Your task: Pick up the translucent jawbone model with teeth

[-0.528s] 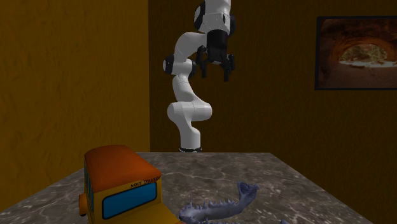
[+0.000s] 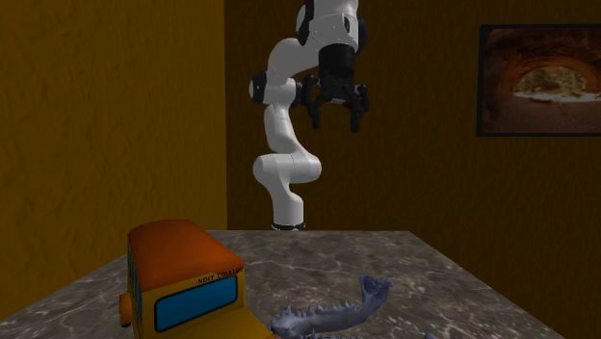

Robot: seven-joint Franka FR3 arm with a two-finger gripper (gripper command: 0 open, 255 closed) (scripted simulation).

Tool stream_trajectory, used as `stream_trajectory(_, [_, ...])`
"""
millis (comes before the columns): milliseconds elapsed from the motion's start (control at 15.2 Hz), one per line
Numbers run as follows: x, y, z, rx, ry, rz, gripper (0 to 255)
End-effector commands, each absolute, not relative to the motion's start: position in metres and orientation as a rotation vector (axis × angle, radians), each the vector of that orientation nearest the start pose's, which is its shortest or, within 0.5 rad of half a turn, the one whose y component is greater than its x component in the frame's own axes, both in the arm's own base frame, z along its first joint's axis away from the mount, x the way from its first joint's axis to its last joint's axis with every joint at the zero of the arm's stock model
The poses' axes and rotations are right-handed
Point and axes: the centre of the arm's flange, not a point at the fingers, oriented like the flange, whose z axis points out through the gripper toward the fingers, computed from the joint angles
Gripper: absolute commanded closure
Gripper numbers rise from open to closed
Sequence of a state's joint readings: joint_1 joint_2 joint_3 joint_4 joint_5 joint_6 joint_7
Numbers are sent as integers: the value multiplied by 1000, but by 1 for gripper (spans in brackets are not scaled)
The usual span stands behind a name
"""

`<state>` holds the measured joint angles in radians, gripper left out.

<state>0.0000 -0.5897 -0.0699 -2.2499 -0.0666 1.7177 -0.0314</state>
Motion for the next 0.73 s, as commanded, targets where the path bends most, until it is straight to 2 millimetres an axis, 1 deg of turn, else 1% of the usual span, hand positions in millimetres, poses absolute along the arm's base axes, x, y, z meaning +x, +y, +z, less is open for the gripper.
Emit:
stream_trajectory(0, [398,-48,574,-3156,68,-91,0])
stream_trajectory(660, [509,-97,517,-3077,237,-102,0])
